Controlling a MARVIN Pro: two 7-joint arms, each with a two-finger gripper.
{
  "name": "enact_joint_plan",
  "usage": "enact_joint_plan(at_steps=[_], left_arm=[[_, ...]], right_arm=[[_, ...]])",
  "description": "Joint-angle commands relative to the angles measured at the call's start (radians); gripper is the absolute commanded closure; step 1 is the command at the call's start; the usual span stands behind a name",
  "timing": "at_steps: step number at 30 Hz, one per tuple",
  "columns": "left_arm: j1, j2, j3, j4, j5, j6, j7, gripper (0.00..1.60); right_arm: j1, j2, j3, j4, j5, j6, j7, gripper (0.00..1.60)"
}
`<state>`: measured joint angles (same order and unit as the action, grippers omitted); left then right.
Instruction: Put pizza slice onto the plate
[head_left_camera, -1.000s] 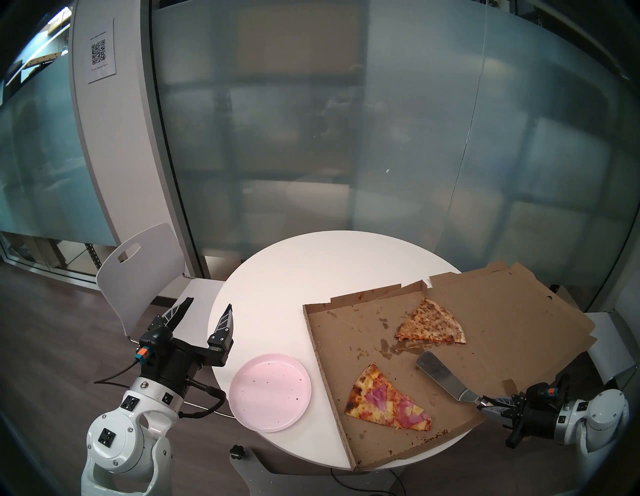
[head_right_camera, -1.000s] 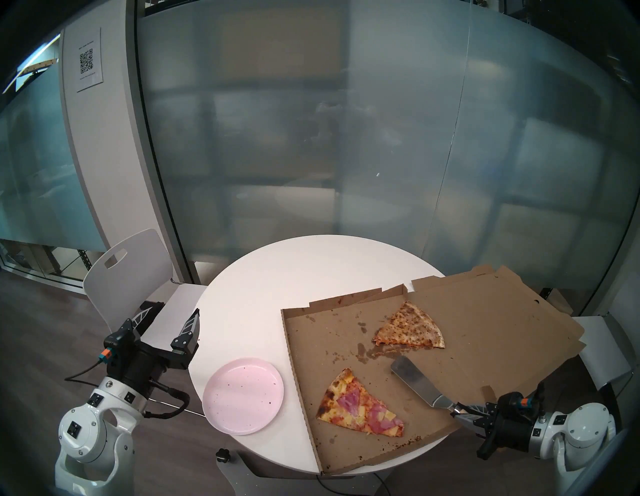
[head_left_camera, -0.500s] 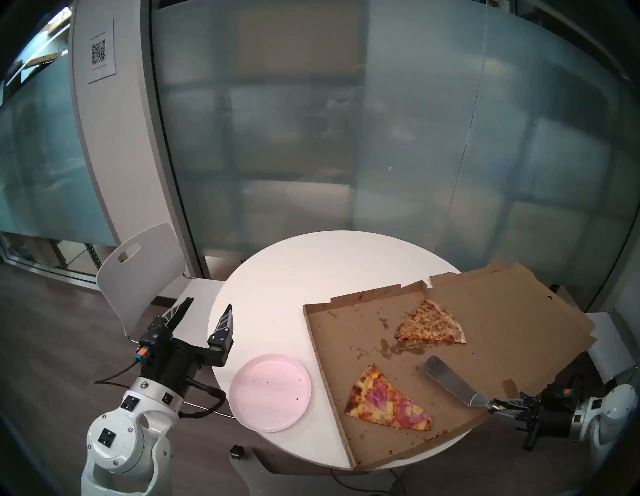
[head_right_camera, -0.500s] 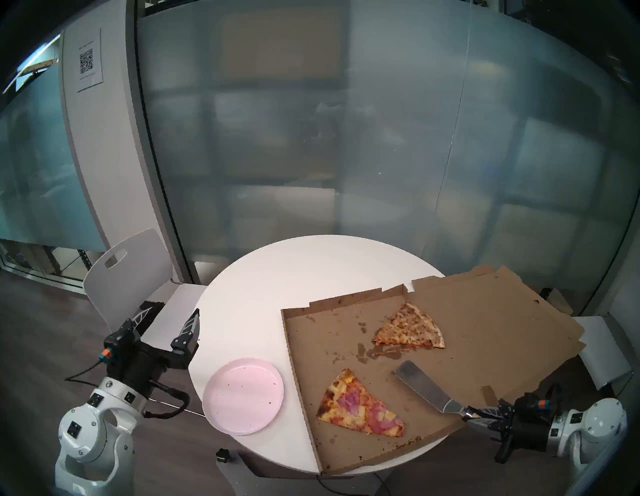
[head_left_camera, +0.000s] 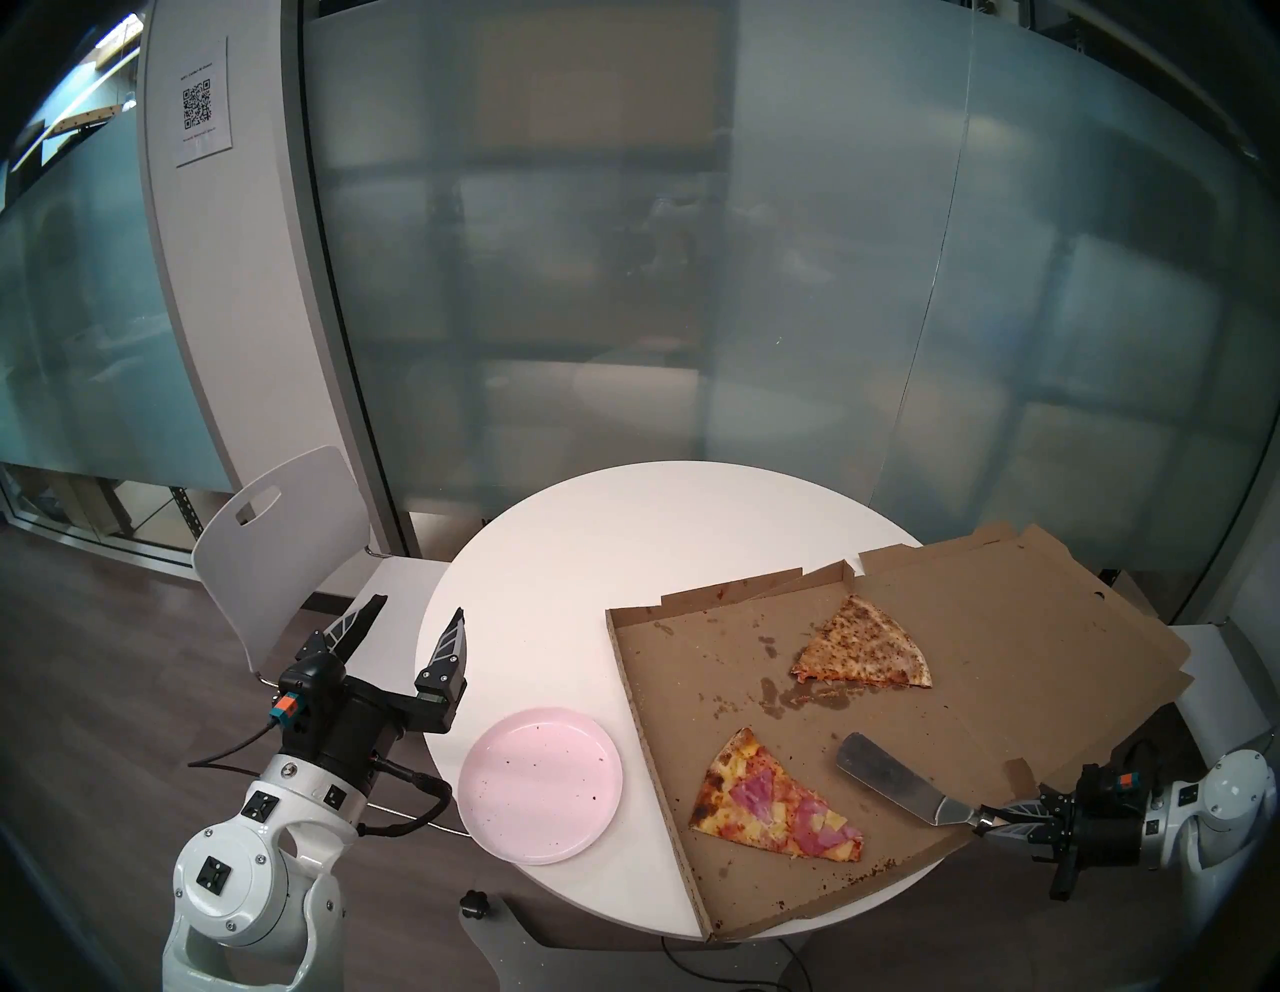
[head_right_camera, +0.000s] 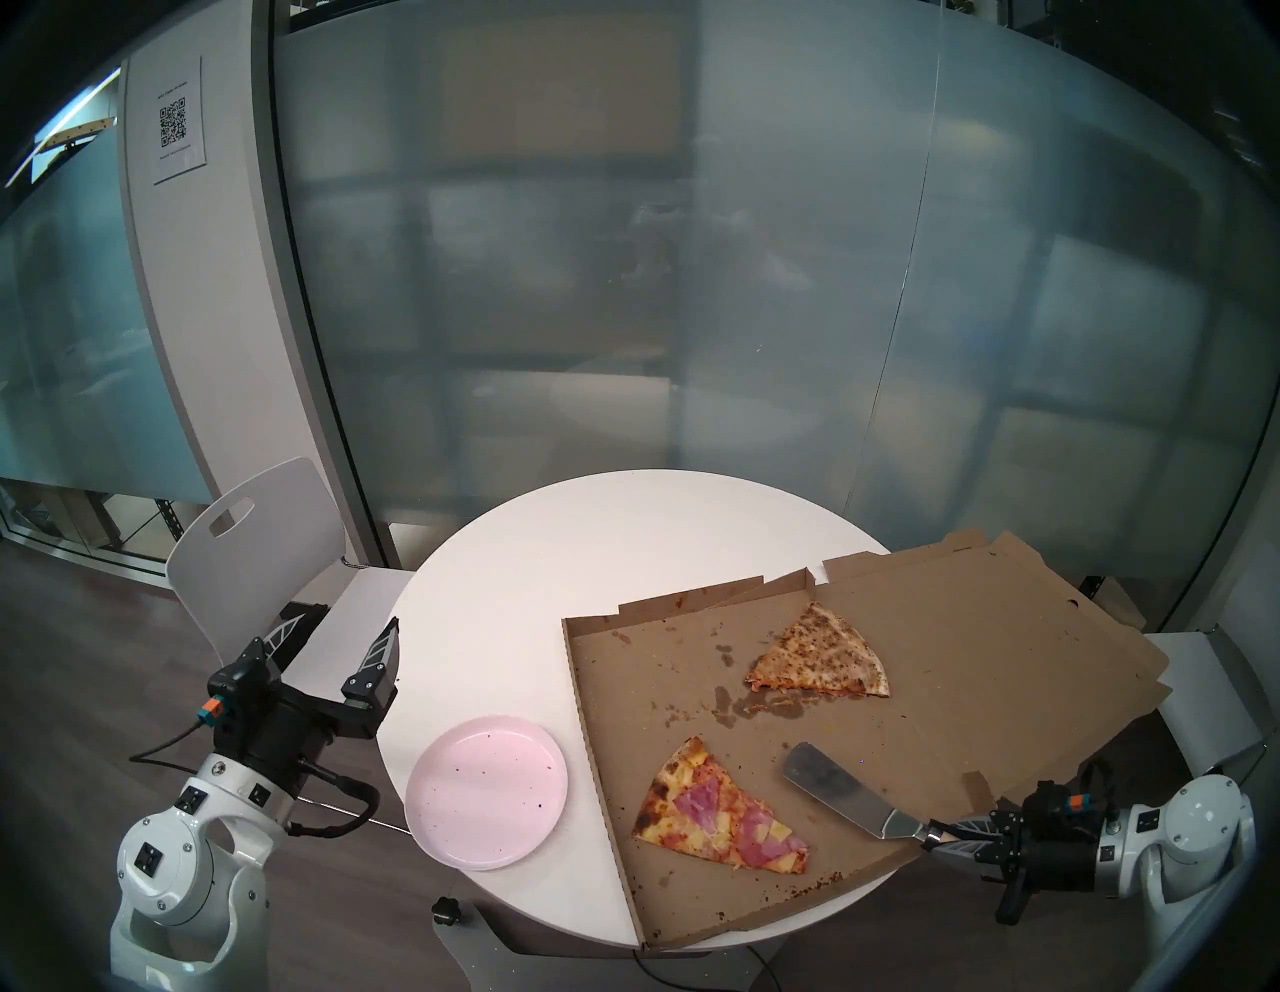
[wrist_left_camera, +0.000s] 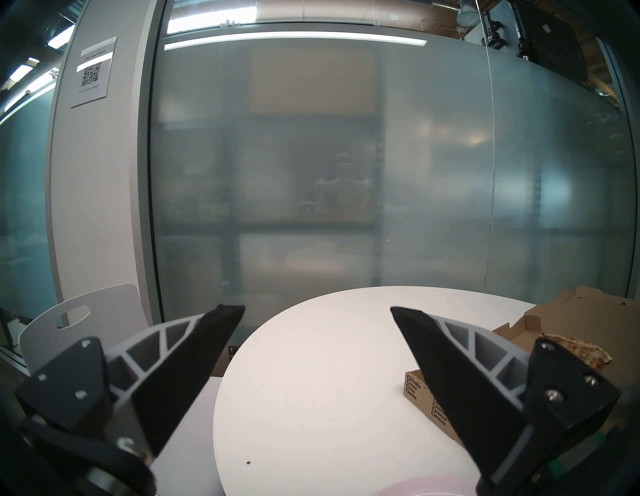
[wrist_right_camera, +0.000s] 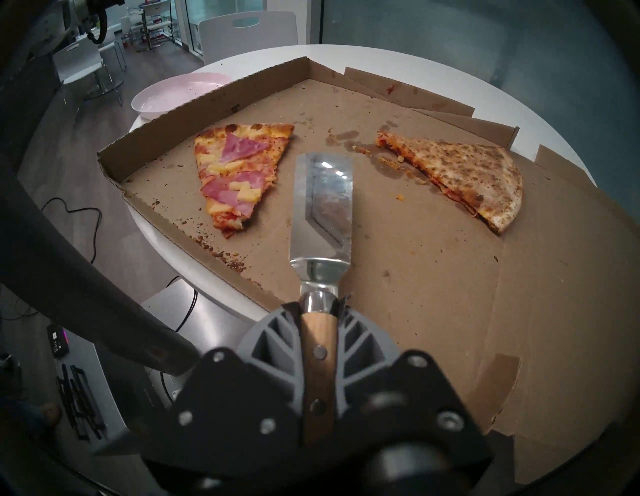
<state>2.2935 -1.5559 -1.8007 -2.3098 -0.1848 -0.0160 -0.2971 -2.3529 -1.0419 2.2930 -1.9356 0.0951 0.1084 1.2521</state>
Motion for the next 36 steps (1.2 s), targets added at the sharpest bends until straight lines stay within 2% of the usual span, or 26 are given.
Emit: enact_joint_plan(at_steps=[1, 15, 36], left_arm=[[0.001, -0.001, -0.001, -0.020, -0.002, -0.002, -0.001, 0.00], [0.002, -0.001, -0.001, -0.021, -0.002, -0.001, -0.001, 0.00], [0.002, -0.001, -0.001, -0.021, -0.002, -0.001, -0.001, 0.00]], right_arm=[[0.077, 0.062, -0.051, 0.012, -0.030, -0.002, -0.023, 1.60], [0.137, 0.123, -0.116, 0.045, -0.082, 0.009, -0.019, 1.60], [0.165, 0.150, -0.199, 0.020, -0.119, 0.025, 0.004, 1.60]])
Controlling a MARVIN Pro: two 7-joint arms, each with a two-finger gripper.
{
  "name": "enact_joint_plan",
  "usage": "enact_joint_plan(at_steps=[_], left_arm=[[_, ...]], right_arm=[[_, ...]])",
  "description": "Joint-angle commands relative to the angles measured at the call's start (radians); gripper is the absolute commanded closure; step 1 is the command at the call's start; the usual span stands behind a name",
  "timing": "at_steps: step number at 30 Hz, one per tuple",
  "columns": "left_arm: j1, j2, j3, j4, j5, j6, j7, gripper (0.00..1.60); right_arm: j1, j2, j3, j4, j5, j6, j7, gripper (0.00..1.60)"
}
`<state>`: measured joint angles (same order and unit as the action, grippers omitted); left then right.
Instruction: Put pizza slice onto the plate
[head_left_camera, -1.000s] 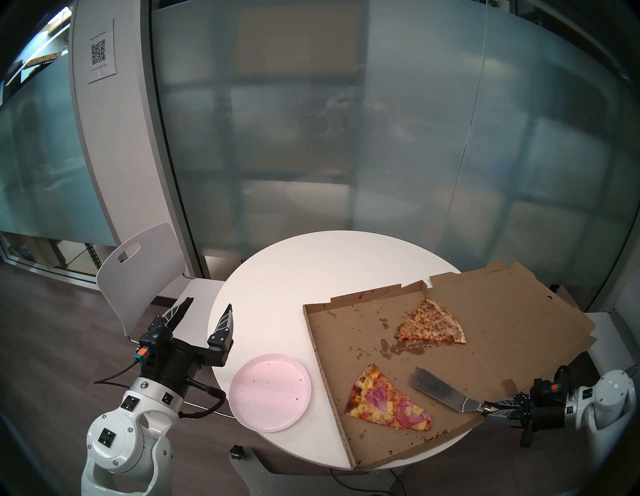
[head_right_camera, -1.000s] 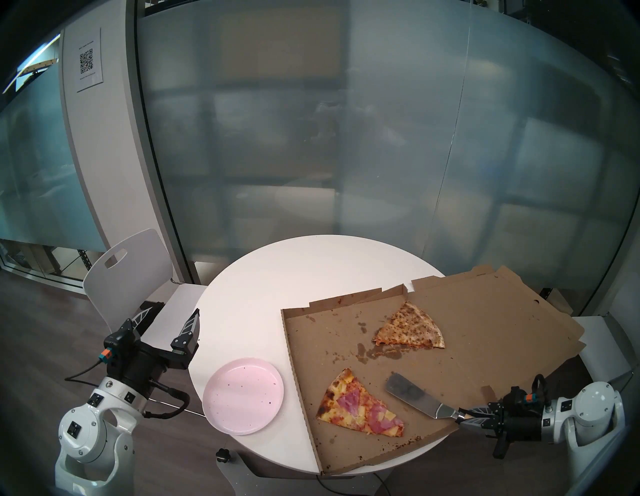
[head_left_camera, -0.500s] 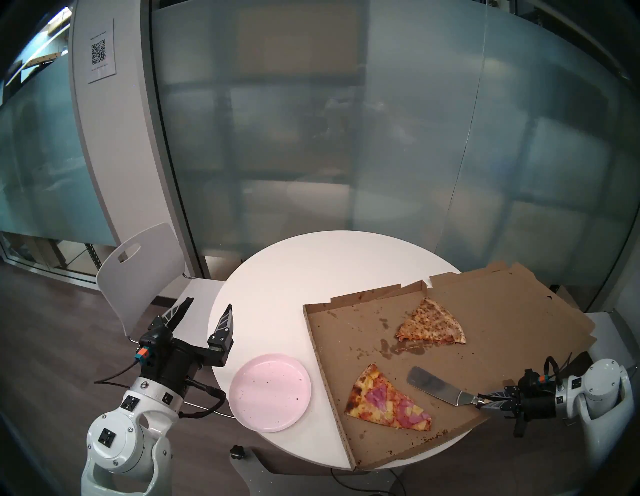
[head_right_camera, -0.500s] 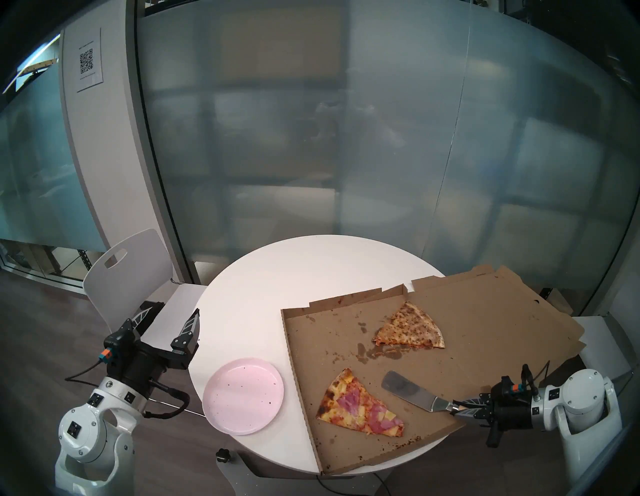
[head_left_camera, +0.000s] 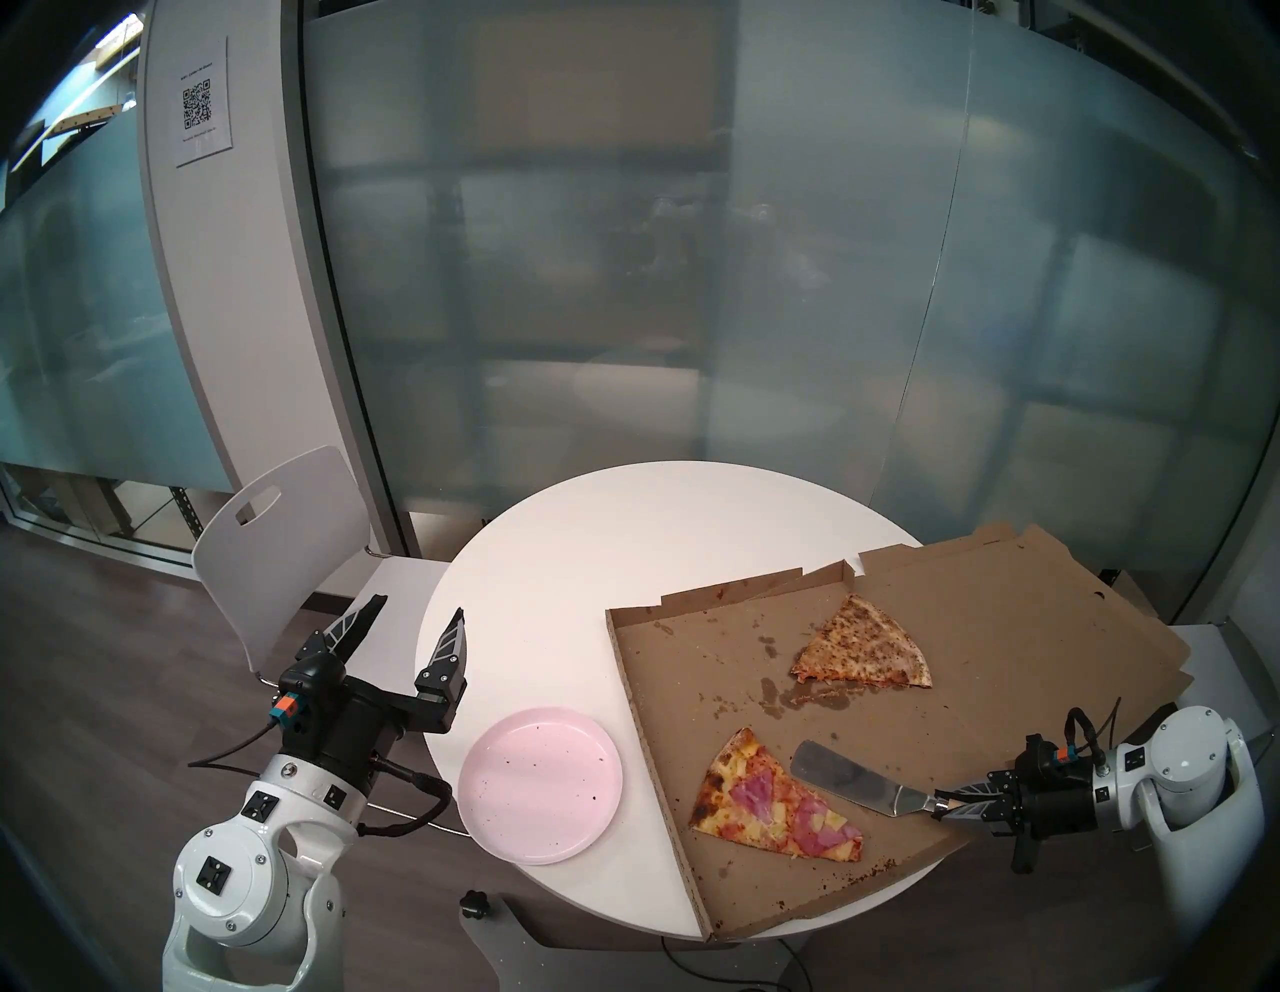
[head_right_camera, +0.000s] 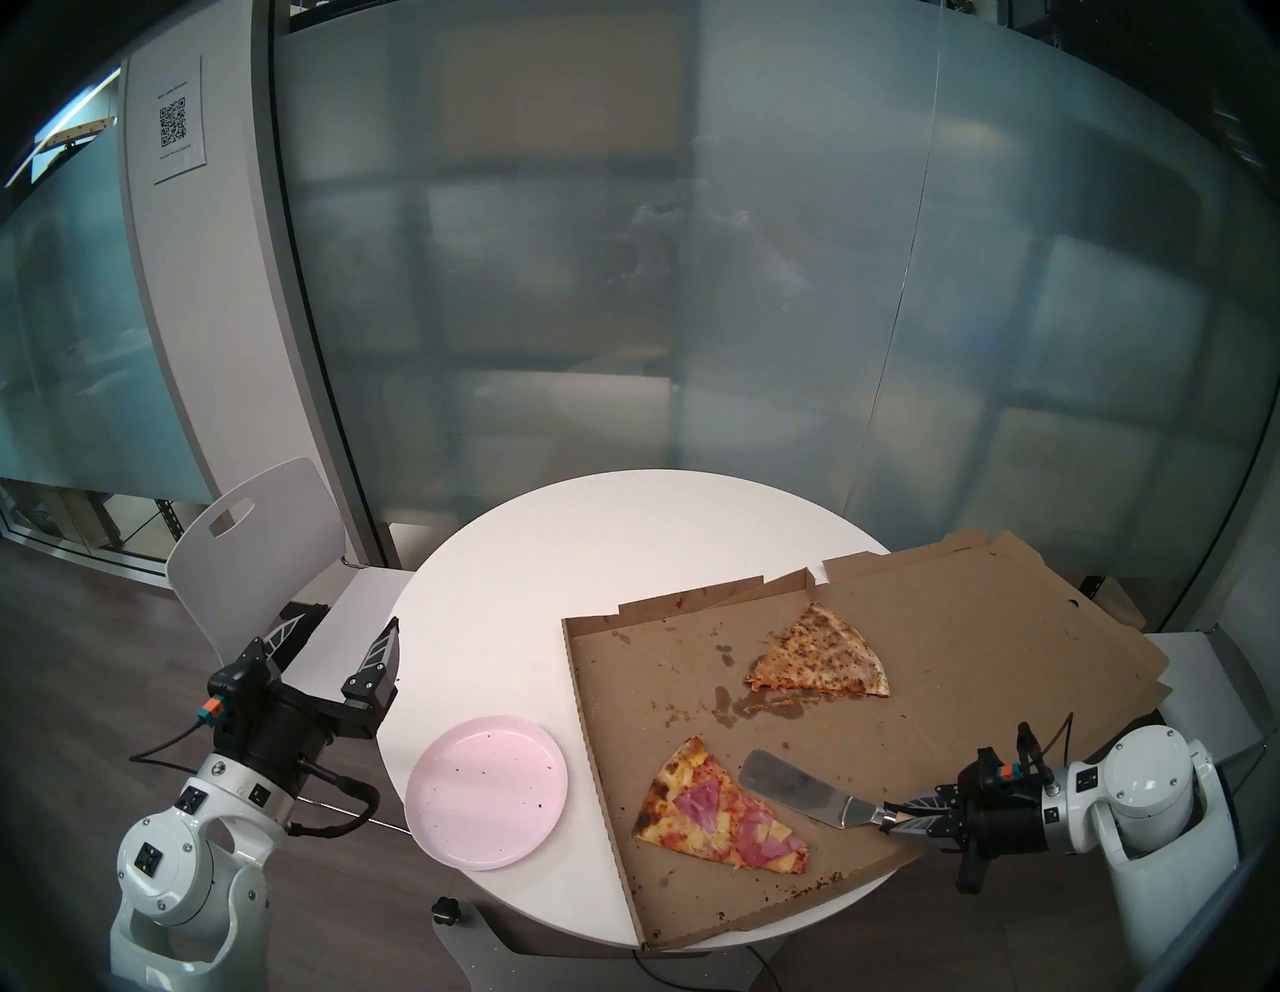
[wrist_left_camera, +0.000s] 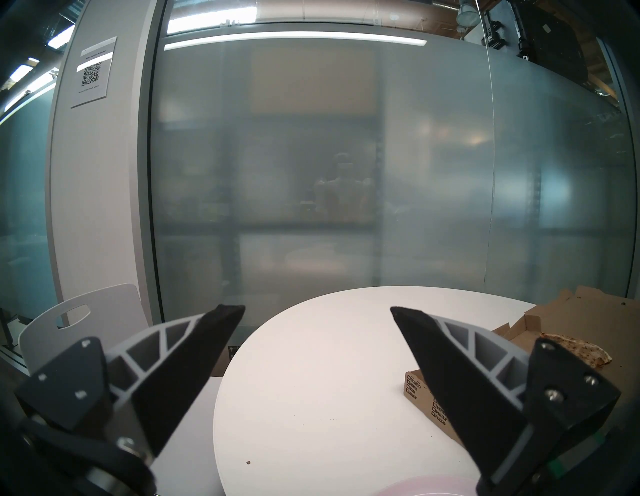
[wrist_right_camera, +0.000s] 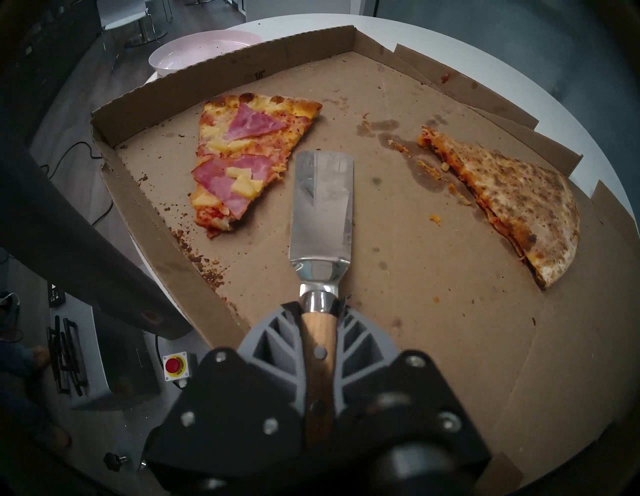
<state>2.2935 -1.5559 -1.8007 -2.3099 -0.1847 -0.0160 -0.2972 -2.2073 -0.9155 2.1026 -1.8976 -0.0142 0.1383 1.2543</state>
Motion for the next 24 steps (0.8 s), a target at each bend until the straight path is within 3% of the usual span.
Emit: enact_joint_plan(at_steps=[1, 18, 24], left_arm=[[0.002, -0.001, -0.001, -0.021, -0.002, -0.001, -0.001, 0.00], [0.002, -0.001, -0.001, -0.021, -0.002, -0.001, -0.001, 0.00], [0.002, -0.001, -0.001, -0.021, -0.002, -0.001, -0.001, 0.00]], right_arm=[[0.020, 0.025, -0.010, -0.019, -0.010, -0.004, 0.003, 1.60], [0.049, 0.059, -0.056, -0.014, -0.025, 0.003, 0.040, 1.60], [0.044, 0.085, -0.022, -0.010, -0.021, 0.002, 0.074, 1.60]])
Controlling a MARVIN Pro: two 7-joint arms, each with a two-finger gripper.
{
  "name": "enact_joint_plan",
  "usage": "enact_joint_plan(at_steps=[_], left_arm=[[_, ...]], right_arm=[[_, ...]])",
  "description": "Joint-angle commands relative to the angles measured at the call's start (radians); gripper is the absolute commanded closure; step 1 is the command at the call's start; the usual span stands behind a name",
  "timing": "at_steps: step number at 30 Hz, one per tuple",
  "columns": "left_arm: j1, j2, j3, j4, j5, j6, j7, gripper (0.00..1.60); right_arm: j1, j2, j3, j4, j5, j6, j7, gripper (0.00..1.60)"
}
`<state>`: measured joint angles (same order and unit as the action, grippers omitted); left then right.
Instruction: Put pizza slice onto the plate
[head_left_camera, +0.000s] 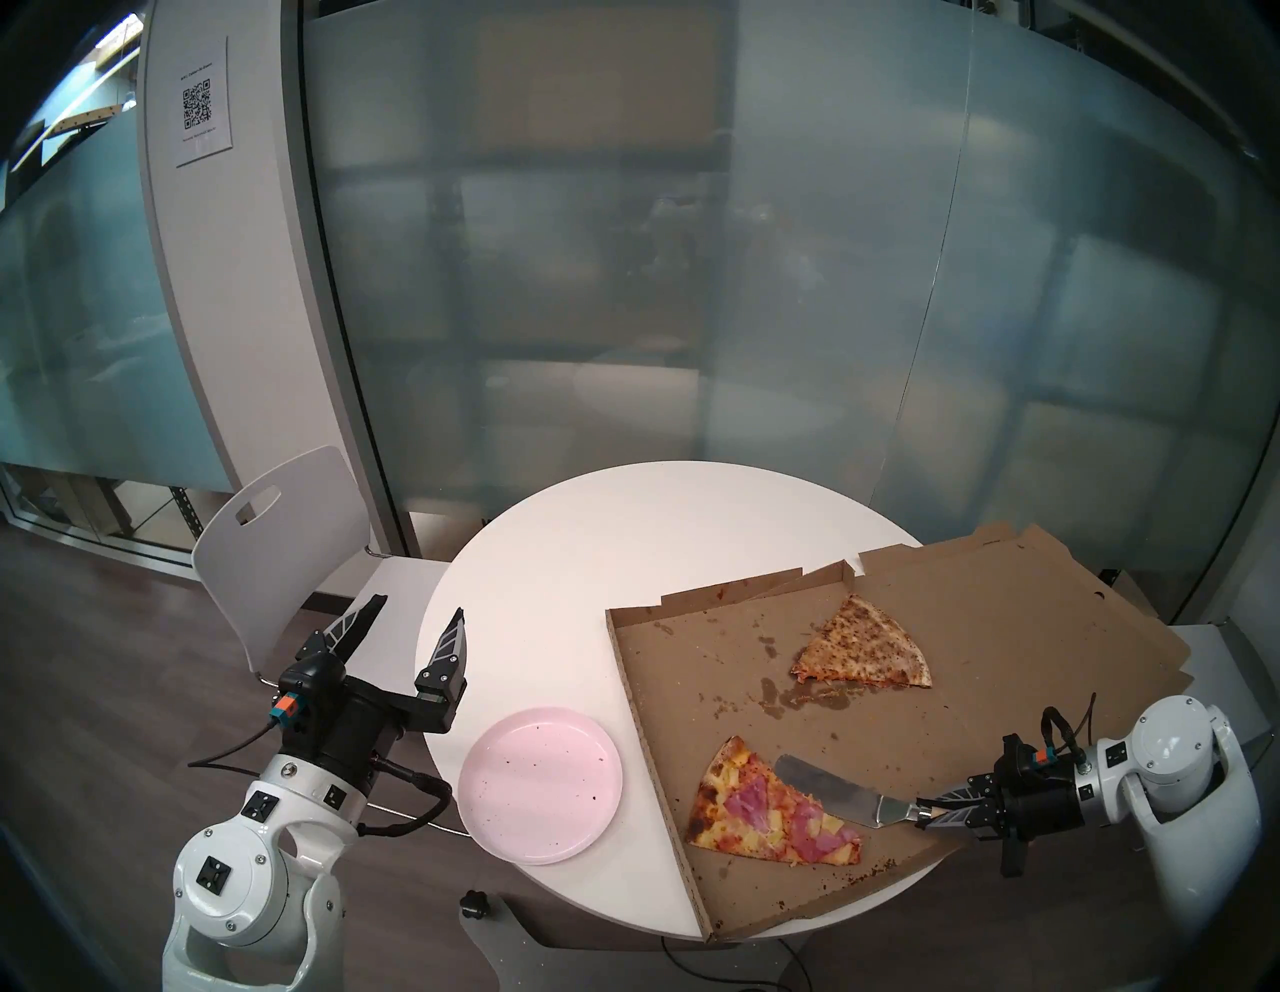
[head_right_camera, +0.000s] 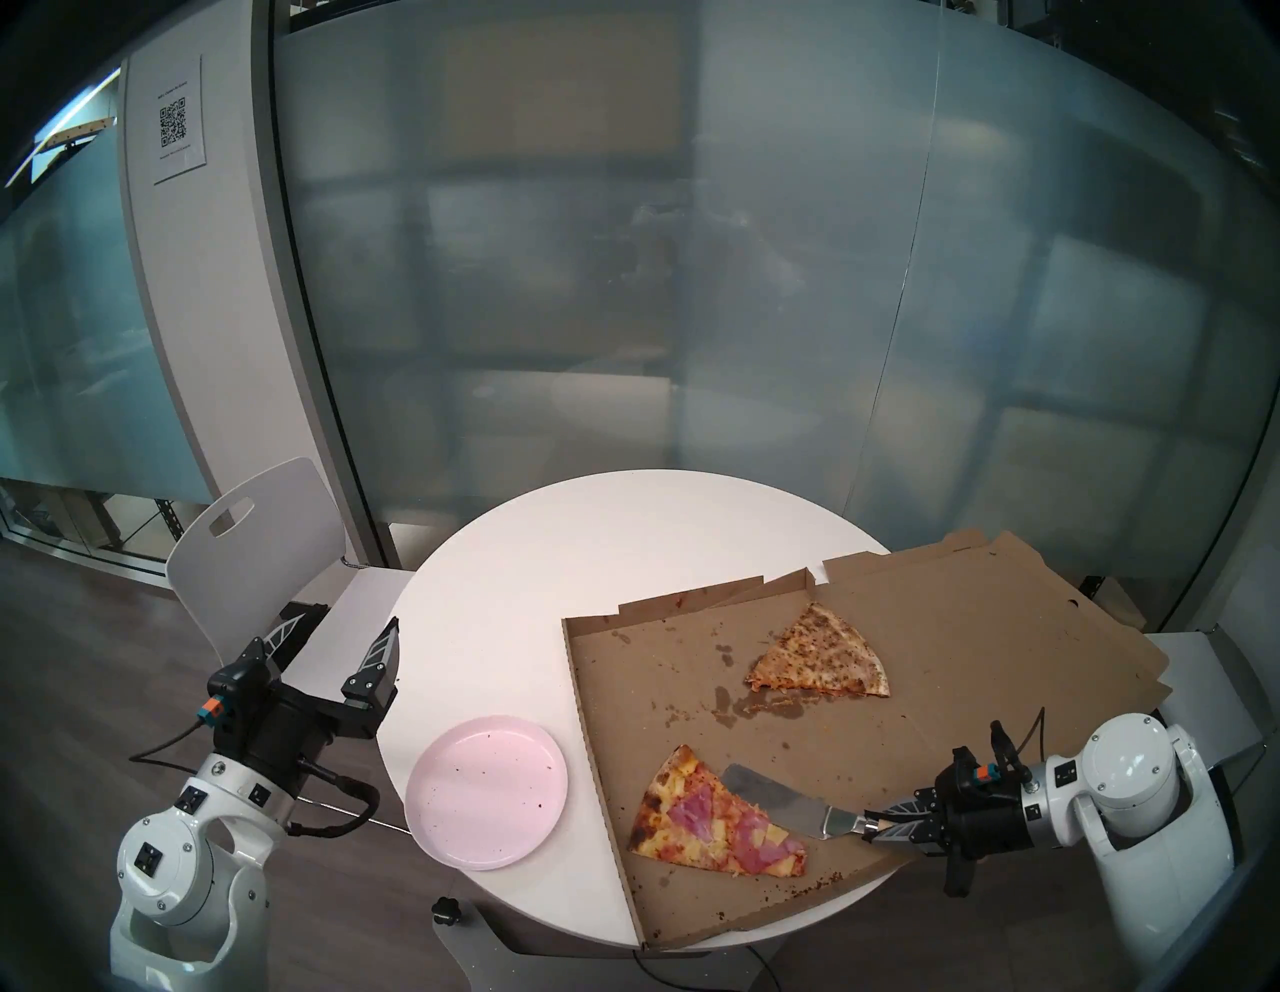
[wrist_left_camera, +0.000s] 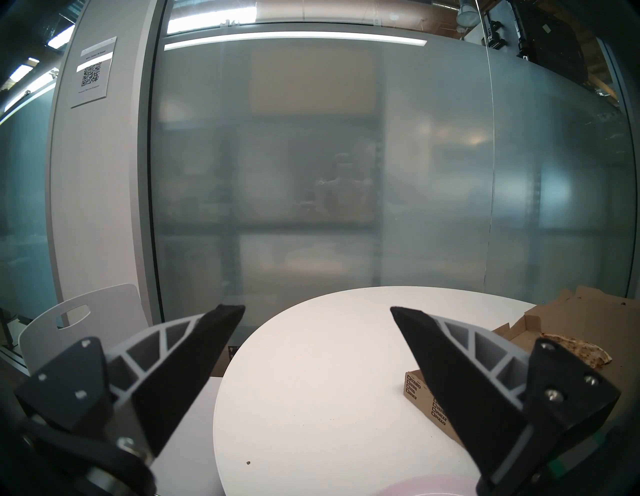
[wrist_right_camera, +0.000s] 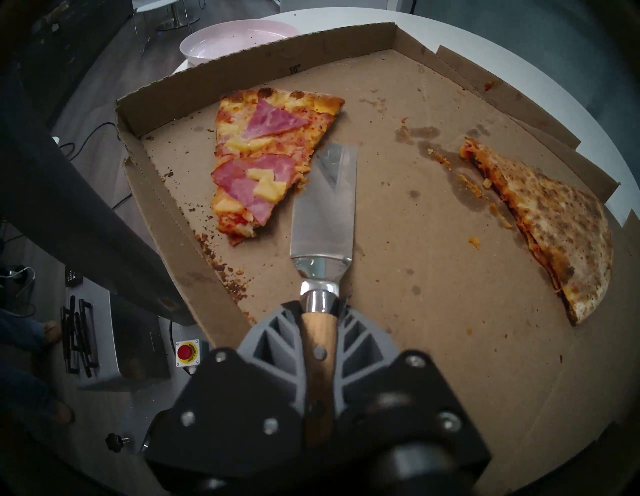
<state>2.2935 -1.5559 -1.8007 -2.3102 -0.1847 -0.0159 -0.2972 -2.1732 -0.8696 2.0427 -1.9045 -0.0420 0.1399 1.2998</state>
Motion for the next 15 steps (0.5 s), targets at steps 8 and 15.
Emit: enact_joint_plan(at_steps=[8, 15], left_arm=[[0.002, -0.001, -0.001, -0.021, -0.002, -0.001, -0.001, 0.00], [0.002, -0.001, -0.001, -0.021, -0.002, -0.001, -0.001, 0.00]], right_arm=[[0.030, 0.043, 0.006, 0.000, 0.010, 0.004, 0.049, 1.60], [0.058, 0.044, -0.043, -0.004, 0.002, 0.007, 0.045, 1.60]])
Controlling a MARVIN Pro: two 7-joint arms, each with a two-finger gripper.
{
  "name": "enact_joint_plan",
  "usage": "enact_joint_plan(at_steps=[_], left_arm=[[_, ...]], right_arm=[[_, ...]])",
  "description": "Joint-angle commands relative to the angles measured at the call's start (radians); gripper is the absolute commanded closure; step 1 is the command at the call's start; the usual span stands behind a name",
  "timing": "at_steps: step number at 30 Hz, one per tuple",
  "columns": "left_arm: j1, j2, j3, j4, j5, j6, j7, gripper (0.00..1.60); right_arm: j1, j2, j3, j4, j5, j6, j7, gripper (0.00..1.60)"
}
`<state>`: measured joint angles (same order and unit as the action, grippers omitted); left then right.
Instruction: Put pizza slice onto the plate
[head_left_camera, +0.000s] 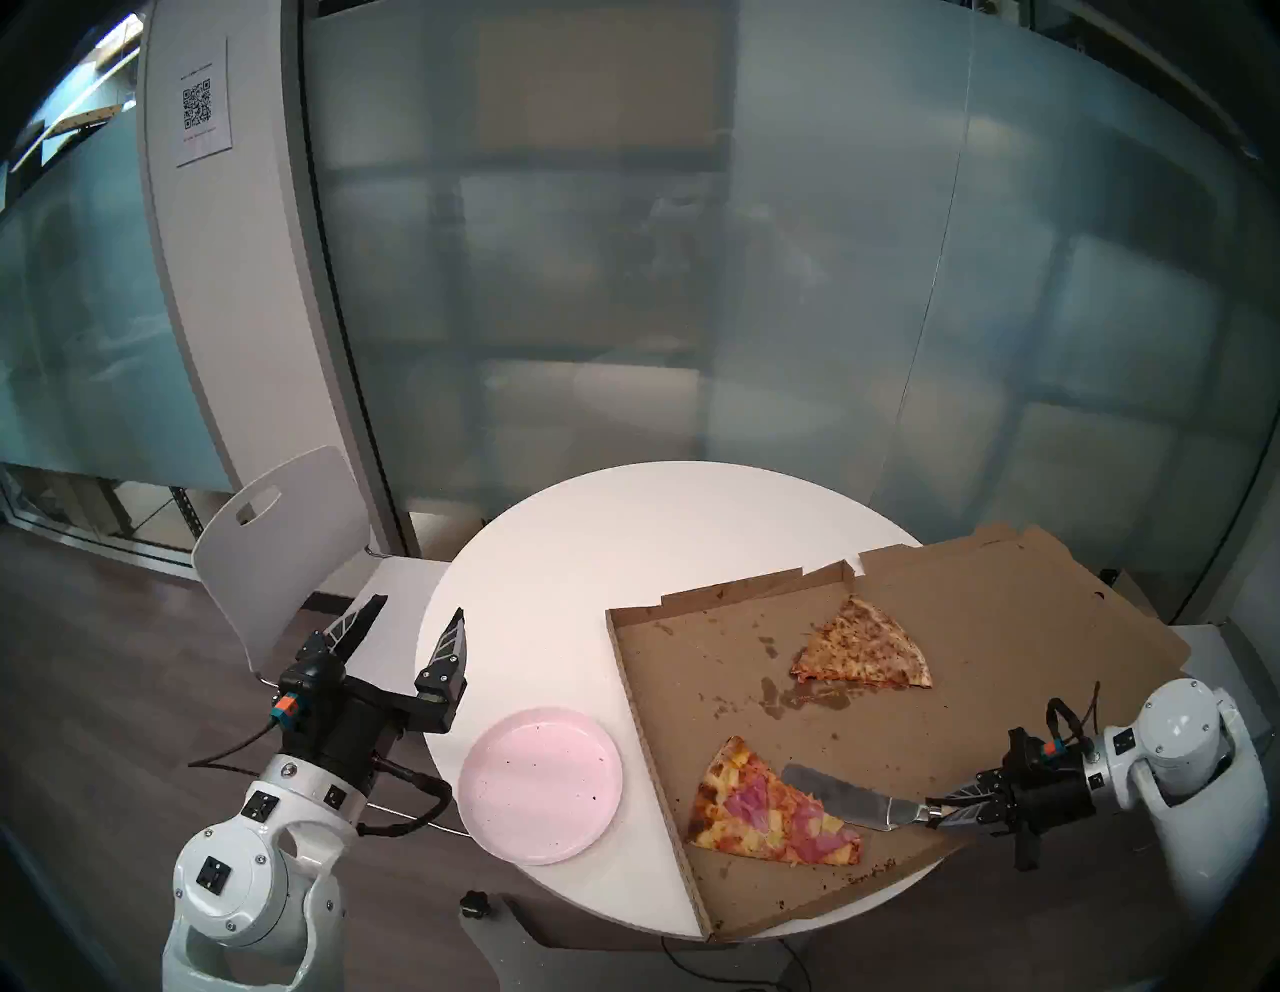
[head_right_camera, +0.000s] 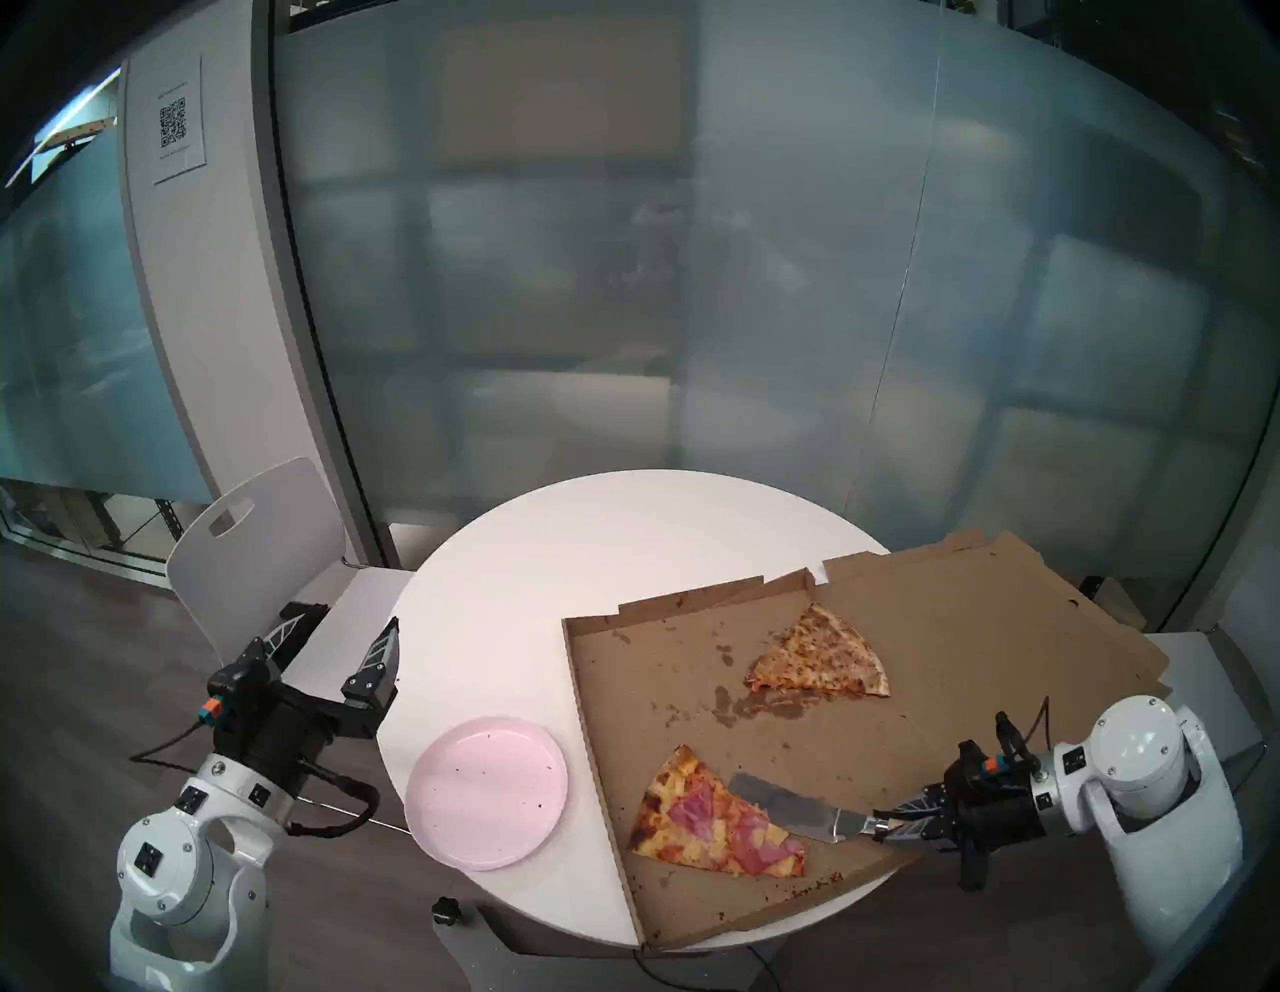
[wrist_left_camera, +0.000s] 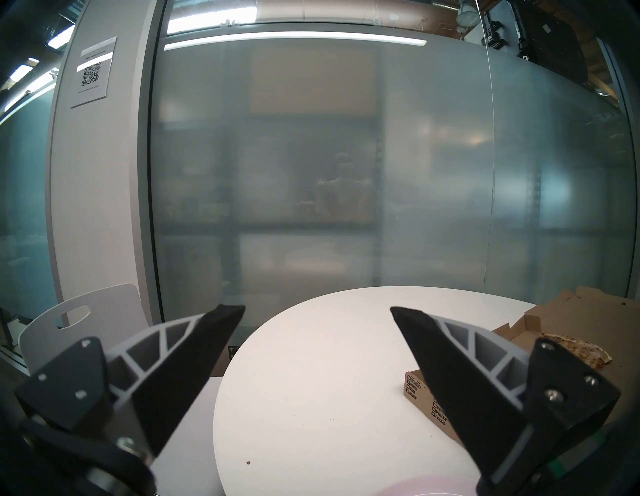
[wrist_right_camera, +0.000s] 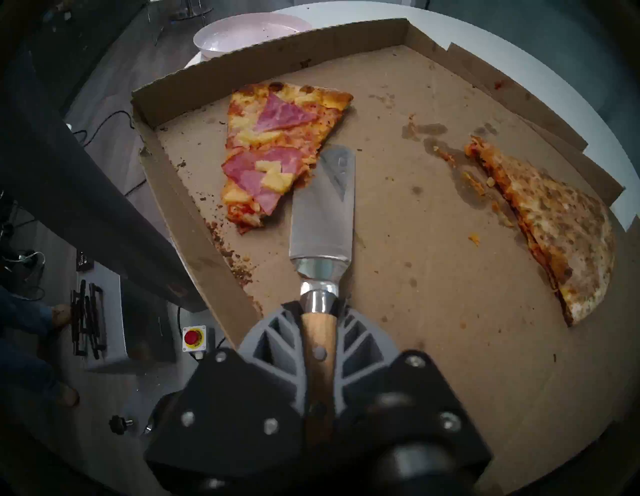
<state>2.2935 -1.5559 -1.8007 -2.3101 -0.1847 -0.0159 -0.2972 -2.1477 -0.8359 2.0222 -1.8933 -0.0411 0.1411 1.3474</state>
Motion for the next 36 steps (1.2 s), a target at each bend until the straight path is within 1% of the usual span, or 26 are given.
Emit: enact_joint_plan(at_steps=[1, 6, 14, 21, 27, 36], left_arm=[[0.002, -0.001, -0.001, -0.021, -0.002, -0.001, -0.001, 0.00], [0.002, -0.001, -0.001, -0.021, -0.002, -0.001, -0.001, 0.00], [0.002, -0.001, -0.001, -0.021, -0.002, -0.001, -0.001, 0.00], [0.002, -0.001, -0.001, -0.021, -0.002, -0.001, -0.001, 0.00], [0.002, -0.001, -0.001, -0.021, -0.002, -0.001, -0.001, 0.00], [0.002, -0.001, -0.001, -0.021, -0.002, -0.001, -0.001, 0.00]], right_arm=[[0.034, 0.010, -0.025, -0.017, 0.001, 0.008, -0.004, 1.60], [0.039, 0.004, -0.044, -0.012, -0.008, 0.001, -0.013, 1.60], [0.023, -0.003, -0.050, -0.029, -0.004, 0.003, -0.014, 1.60], [-0.007, -0.012, -0.040, -0.052, -0.001, -0.004, -0.017, 1.60], [-0.035, -0.017, -0.033, -0.069, 0.002, -0.011, -0.004, 1.60], [-0.052, -0.032, -0.020, -0.089, 0.004, -0.013, 0.007, 1.60]])
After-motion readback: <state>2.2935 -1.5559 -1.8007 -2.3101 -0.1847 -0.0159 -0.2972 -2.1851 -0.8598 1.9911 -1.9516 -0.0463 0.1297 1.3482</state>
